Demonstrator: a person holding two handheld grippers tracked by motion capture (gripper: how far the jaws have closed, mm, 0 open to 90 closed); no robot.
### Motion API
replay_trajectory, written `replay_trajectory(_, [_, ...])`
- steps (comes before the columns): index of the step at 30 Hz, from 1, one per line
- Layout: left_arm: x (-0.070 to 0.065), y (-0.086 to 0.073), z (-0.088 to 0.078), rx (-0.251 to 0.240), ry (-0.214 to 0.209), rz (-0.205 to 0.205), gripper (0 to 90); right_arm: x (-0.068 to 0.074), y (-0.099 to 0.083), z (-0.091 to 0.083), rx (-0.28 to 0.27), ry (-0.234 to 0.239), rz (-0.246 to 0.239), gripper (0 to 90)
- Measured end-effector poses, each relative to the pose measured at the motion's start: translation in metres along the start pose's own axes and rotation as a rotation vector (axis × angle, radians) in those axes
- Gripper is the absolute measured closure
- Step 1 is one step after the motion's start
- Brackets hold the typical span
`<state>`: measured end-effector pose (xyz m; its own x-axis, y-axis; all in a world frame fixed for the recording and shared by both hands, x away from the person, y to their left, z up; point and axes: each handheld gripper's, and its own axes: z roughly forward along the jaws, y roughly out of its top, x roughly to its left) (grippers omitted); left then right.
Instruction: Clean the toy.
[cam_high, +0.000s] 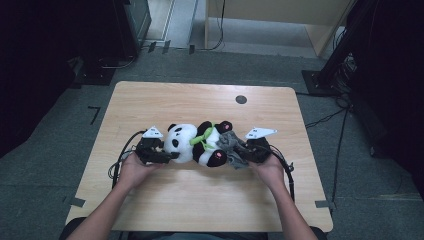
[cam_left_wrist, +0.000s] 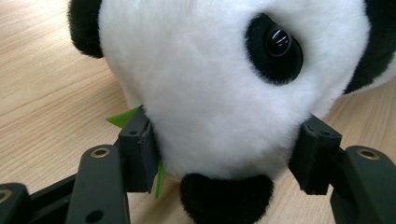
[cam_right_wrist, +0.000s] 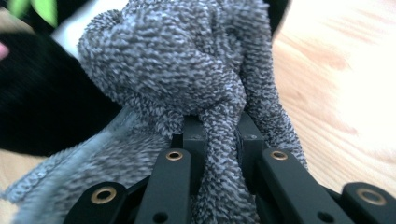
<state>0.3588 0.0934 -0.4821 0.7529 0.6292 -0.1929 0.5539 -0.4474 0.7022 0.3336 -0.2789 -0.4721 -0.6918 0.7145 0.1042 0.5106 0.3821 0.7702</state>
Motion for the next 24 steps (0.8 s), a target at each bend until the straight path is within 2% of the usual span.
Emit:
replay_trajectory(2, [0.001, 0.0, 0.0, 0.0, -0.004, 0.0, 36.4, -0.004, -0.004, 0.002, 0.032, -0.01, 0.022, 80.0])
replay_trajectory(3, [0.002, -0.001, 0.0, -0.003, -0.008, -0.005, 36.4, -0.007, -0.008, 0.003, 0.047, -0.01, 0.053, 80.0])
replay_trajectory(5, [0.003, -0.002, 0.0, -0.01, -0.011, -0.011, 36.4, -0.013, -0.015, 0.005, 0.043, 0.014, 0.108, 80.0])
replay_trajectory(6, [0.003, -0.003, 0.0, -0.011, -0.011, -0.012, 36.4, -0.015, -0.016, 0.006, 0.047, 0.012, 0.127, 80.0])
replay_trajectory(7, [0.003, -0.003, 0.0, -0.011, -0.01, -0.011, 36.3, -0.016, -0.016, 0.005, 0.058, -0.005, 0.137, 80.0])
replay_trajectory(9, [0.003, -0.003, 0.0, -0.01, -0.009, -0.009, 36.3, -0.018, -0.016, 0.001, 0.074, -0.054, 0.116, 79.9])
replay_trajectory(11, [0.003, -0.003, 0.0, -0.01, -0.01, -0.009, 36.3, -0.02, -0.015, -0.005, 0.064, -0.081, 0.126, 79.9])
replay_trajectory(12, [0.003, -0.003, 0.0, -0.01, -0.009, -0.009, 36.2, -0.021, -0.014, -0.01, 0.044, -0.077, 0.137, 79.9])
replay_trajectory(14, [0.002, -0.003, 0.0, -0.011, -0.009, -0.009, 36.2, -0.022, -0.01, -0.023, -0.042, -0.032, 0.164, 79.9])
replay_trajectory(15, [0.002, -0.003, 0.0, -0.011, -0.009, -0.008, 36.2, -0.021, -0.006, -0.029, -0.08, -0.027, 0.165, 79.9])
replay_trajectory(20, [0.001, -0.003, 0.0, -0.012, -0.002, -0.007, 36.1, -0.012, 0.02, -0.049, -0.172, -0.043, 0.108, 79.9])
replay_trajectory(24, [0.0, -0.004, 0.001, -0.017, 0.003, -0.012, 36.1, -0.002, 0.043, -0.05, -0.201, -0.037, 0.053, 79.9])
